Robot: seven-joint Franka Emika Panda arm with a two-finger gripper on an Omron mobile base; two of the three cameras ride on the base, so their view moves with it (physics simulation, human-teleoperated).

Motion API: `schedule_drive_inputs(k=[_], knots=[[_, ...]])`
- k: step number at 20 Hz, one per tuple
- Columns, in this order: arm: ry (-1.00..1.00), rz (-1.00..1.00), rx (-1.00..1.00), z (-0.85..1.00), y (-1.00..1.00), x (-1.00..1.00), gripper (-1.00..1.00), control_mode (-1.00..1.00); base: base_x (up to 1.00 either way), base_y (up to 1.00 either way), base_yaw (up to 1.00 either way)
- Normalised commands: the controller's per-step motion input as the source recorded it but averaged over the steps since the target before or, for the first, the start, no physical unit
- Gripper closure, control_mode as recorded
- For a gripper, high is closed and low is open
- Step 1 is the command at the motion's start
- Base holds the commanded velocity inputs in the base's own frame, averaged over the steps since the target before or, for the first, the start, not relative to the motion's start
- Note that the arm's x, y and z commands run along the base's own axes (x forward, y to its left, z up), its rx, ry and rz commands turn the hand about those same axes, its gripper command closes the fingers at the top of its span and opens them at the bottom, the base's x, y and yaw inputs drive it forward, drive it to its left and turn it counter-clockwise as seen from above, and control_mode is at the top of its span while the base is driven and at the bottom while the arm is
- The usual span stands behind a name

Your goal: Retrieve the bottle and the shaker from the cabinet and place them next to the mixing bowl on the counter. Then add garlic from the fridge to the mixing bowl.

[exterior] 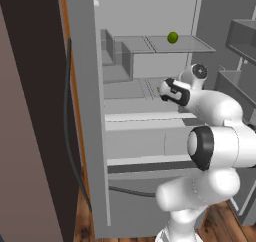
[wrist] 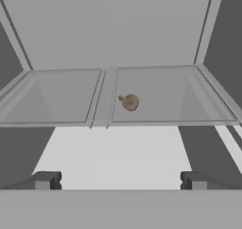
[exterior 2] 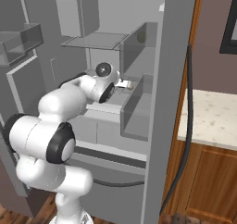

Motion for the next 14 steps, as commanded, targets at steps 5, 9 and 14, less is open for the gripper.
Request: schedule_drive_inputs(k=[5, 9, 14], knots=[[0.0, 0.0, 0.0, -0.21, 0.0, 0.4, -1.0, -1.0, 0.0, 0.0, 0.0], [0.0, 0.0, 0.0, -0.17, 0.0, 0.39, -1.0, -1.0, 0.0, 0.0, 0.0], [0.0, 0.0, 0.0, -0.14, -0.06, 0.36, -1.0, -1.0, 0.0, 0.0, 0.0]])
